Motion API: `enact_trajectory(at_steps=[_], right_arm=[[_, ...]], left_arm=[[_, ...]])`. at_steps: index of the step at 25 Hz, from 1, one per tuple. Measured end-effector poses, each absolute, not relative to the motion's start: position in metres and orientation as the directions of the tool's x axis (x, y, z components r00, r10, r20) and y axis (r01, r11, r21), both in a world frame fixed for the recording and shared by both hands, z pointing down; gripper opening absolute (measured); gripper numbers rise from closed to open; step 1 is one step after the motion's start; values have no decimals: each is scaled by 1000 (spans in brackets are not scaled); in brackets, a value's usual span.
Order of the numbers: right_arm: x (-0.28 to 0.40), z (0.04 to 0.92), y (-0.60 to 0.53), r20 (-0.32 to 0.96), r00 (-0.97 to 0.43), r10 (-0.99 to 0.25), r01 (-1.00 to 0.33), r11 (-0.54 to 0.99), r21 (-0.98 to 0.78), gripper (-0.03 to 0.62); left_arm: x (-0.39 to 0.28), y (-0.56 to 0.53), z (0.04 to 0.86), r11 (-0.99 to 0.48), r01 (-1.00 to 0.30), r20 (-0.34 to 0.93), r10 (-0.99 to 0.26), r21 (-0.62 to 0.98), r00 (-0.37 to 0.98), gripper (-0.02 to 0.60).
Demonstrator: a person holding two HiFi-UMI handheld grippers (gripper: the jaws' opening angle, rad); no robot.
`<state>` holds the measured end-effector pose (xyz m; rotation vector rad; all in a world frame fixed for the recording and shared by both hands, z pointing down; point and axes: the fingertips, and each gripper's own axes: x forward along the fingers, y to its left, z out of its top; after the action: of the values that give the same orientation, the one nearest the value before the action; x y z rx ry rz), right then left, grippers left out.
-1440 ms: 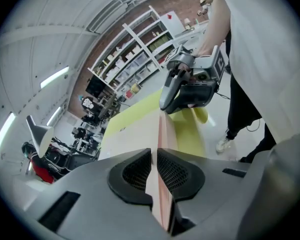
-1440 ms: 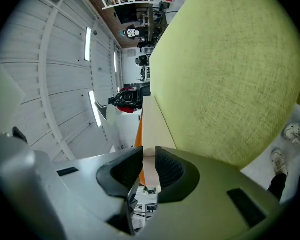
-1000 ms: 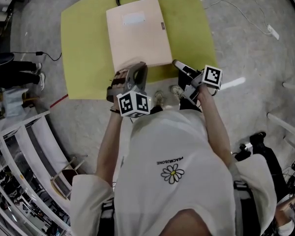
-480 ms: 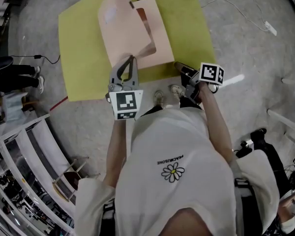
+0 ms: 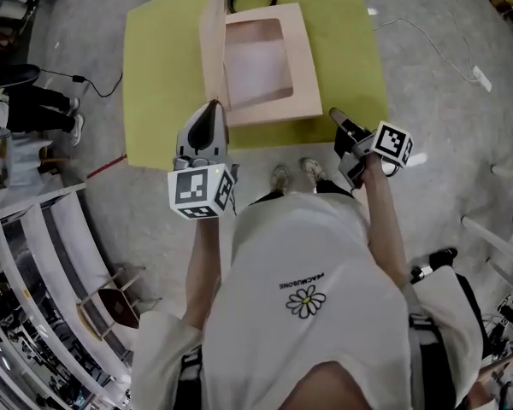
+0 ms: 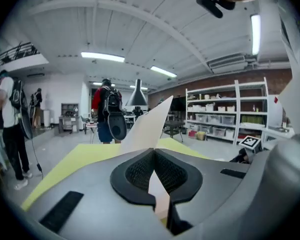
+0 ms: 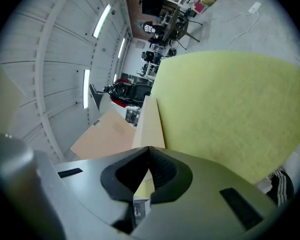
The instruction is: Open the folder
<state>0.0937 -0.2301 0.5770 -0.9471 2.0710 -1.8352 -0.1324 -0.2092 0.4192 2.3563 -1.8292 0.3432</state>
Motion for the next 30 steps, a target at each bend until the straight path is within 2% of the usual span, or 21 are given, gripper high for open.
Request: enact_trajectory(at_steps=[4, 6, 11, 15, 21, 30], right_arm=[[89, 542, -253, 159, -786, -598, -290, 128, -949, 6], [81, 531, -258, 152, -797, -584, -298, 162, -941, 6], [69, 541, -257, 318, -778, -542, -479, 185, -858, 6], [44, 541, -247, 347, -805, -481, -501, 237, -833, 6], [25, 553, -239, 503, -766, -400, -638, 375, -673, 6], [12, 568, -238, 599, -718, -353, -694, 425, -581, 6]], left_arm=[[-155, -204, 421, -181, -974, 236, -949, 134, 209, 15], [-171, -198, 423, -137, -972, 230, -957, 190, 180, 15], [-203, -185, 441, -22, -958, 246, -965, 285, 95, 15], [-231, -177, 451, 57, -955, 259, -966, 292, 21, 15], [-269, -172, 466, 160, -940, 278, -958, 301, -74, 13], [-319, -156, 510, 306, -906, 368, -911, 292, -189, 14]])
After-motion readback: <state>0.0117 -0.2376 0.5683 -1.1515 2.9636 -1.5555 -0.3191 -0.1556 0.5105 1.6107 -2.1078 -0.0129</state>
